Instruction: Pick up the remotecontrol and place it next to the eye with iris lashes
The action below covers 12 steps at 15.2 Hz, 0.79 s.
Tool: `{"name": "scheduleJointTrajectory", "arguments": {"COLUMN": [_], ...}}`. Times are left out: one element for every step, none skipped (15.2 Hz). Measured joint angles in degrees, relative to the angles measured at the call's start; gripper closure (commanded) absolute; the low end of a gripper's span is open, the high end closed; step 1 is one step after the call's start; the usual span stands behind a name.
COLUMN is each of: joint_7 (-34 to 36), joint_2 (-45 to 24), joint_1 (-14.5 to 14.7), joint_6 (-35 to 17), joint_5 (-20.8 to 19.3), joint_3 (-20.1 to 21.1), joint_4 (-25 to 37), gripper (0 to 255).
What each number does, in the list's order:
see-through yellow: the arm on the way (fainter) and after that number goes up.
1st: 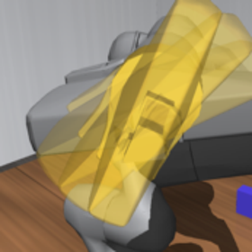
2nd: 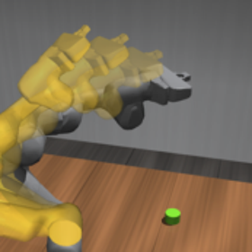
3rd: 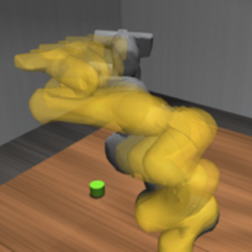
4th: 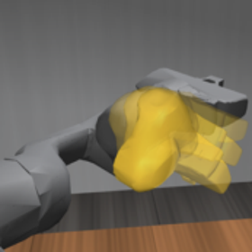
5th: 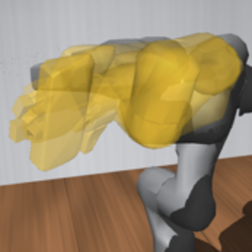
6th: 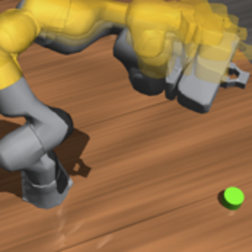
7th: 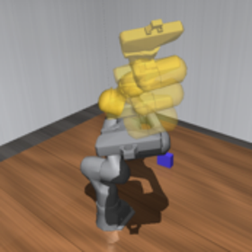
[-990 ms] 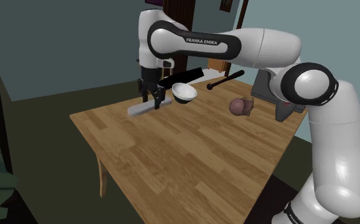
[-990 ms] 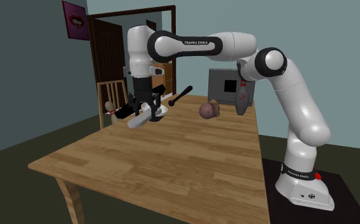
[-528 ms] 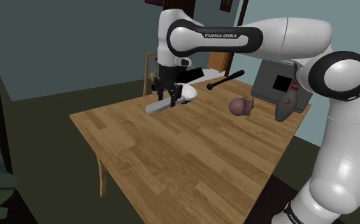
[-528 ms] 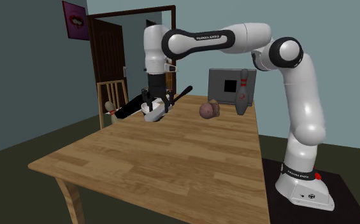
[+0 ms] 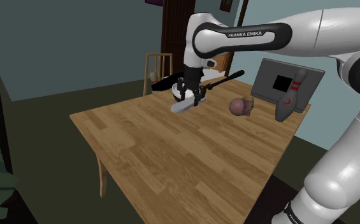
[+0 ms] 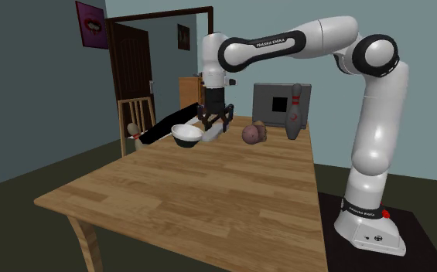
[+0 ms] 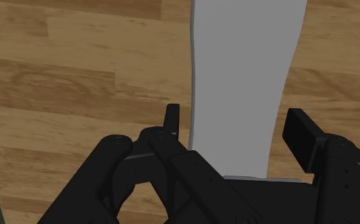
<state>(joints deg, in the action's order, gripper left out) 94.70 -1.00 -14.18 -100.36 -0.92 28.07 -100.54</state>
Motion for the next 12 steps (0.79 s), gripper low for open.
{"name": "scheduleJointTrajectory", "arguments": {"joint_7": [-1.61,-3.09,-4.83,-6.43,-8.04,-9.55,-11.33,-12.82,-14.19,-15.72,-17.16,-18.67], "joint_2": [1.95,3.15,4.82,6.28,8.27,9.3,10.67,11.88,12.61,13.84,15.15,15.79], "joint_1": [-0.76,-1.41,-2.14,-2.75,-3.28,-3.82,-4.44,-4.91,-5.37,-5.85,-6.25,-6.77], "joint_6": [-0.67,-1.1,-1.22,-1.49,-1.8,-1.7,-1.85,-1.84,-2.0,-2.01,-1.95,-1.96], "joint_5": [0.9,1.41,2.1,2.65,3.38,3.67,4.04,4.32,4.4,4.6,4.82,4.75], "joint_3": [-0.68,-1.37,-2.24,-3.05,-3.9,-4.74,-5.79,-6.67,-7.48,-8.44,-9.34,-10.3], "joint_4": [-2.38,-3.88,-5.55,-7.13,-9.27,-10.14,-11.62,-12.77,-13.66,-14.91,-16.15,-16.79], "gripper": [255,255,255,255,255,255,255,255,255,255,255,255]}}
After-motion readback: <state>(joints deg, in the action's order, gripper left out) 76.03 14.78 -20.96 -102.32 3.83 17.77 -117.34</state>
